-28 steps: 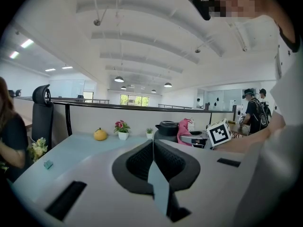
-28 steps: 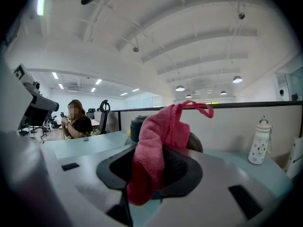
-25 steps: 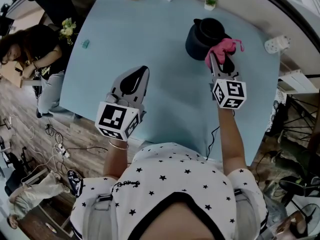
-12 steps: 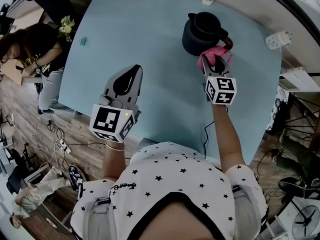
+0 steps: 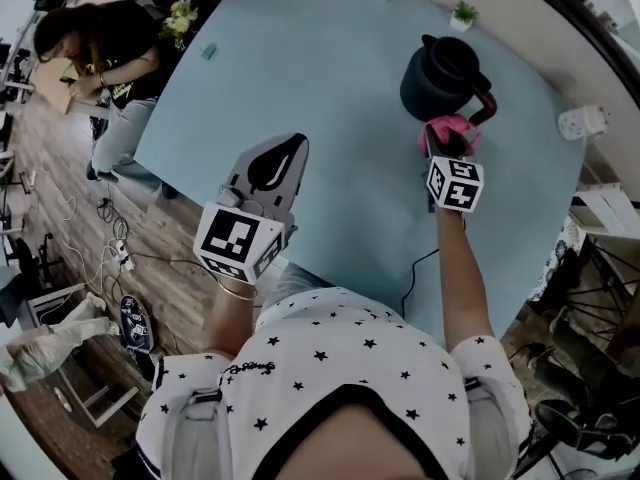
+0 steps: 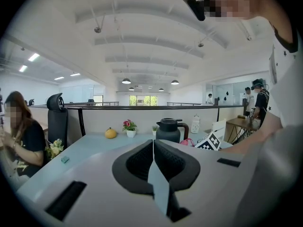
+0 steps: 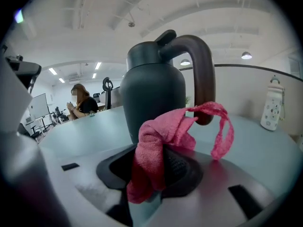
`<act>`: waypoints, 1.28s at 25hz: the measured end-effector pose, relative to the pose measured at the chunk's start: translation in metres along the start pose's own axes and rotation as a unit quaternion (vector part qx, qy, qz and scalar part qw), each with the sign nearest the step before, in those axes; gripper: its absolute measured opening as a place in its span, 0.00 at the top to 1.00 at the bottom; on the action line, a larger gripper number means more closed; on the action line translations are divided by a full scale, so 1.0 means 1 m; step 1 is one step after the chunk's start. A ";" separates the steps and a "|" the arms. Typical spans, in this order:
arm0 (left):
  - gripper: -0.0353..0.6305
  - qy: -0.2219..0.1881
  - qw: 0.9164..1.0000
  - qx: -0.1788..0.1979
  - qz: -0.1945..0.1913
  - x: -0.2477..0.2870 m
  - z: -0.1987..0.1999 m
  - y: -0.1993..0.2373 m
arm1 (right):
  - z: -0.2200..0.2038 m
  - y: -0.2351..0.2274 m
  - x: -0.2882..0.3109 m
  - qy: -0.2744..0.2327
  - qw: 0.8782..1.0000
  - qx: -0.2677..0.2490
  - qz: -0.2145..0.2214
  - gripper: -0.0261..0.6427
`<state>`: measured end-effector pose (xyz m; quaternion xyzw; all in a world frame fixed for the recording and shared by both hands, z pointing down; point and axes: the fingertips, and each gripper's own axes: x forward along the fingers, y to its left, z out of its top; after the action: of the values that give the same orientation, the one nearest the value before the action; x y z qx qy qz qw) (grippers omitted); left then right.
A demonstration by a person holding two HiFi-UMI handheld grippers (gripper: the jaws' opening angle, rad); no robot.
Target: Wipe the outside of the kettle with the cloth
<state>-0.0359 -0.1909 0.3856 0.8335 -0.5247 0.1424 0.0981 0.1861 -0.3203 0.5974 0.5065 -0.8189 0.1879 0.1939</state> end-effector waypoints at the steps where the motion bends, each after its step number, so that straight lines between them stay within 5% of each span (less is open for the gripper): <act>1: 0.90 0.000 1.000 -0.001 0.002 -0.004 -0.001 0.000 | -0.002 0.000 0.000 0.003 1.000 -0.003 -0.002 0.75; 7: 0.90 -0.006 1.000 -0.008 0.004 -0.018 -0.001 0.017 | -0.003 0.001 -0.007 0.005 1.000 0.013 -0.025 0.75; 12: 0.90 -0.009 1.000 -0.005 -0.030 -0.013 0.001 0.031 | 0.013 0.006 -0.035 -0.031 0.996 0.069 -0.056 0.75; 22: 0.90 -0.036 0.996 0.005 -0.075 0.002 0.028 0.070 | 0.134 0.028 -0.095 -0.181 0.977 0.059 -0.094 0.75; 32: 0.90 -0.039 0.994 0.000 -0.097 0.001 0.028 0.082 | 0.142 0.042 -0.059 -0.154 0.981 0.020 -0.115 0.75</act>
<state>-0.1055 -0.2362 0.3609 0.8856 -0.4444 0.0998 0.0908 0.1543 -0.3296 0.4409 0.6243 -0.7711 0.0998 0.0756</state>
